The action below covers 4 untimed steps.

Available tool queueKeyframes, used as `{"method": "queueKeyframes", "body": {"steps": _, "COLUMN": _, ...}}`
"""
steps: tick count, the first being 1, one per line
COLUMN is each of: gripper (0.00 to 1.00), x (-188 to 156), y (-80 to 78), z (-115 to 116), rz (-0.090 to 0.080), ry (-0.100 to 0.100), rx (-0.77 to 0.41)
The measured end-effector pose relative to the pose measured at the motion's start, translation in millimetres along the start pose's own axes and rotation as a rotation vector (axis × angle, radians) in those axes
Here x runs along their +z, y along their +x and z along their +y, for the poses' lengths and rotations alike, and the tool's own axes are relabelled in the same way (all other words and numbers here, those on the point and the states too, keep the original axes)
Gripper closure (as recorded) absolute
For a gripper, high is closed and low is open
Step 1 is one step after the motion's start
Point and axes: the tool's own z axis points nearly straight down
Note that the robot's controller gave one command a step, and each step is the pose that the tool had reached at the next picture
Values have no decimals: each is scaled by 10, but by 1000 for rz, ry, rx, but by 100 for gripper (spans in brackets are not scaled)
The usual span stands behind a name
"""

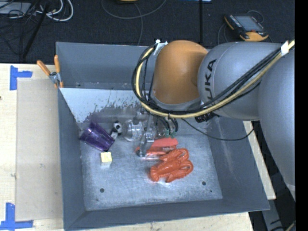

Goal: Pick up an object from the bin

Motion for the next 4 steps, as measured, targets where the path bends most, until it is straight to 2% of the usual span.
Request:
{"method": "queueKeyframes", "body": {"steps": 1, "gripper": 0, "x": 0, "y": 0, "z": 0, "rz": 0, "ry": 0, "rx": 0}}
{"method": "queueKeyframes", "body": {"steps": 2, "gripper": 0, "x": -74, "y": -1, "z": 399, "rz": -1, "ry": 3, "rx": -31}}
{"method": "queueKeyframes", "body": {"steps": 3, "gripper": 0, "x": -298, "y": -8, "z": 701, "rz": -2, "ry": -3, "rx": -138}}
{"method": "queueKeyframes", "body": {"steps": 4, "gripper": 0, "x": -382, "y": -47, "z": 551, "rz": -4, "ry": 0, "rx": -38}}
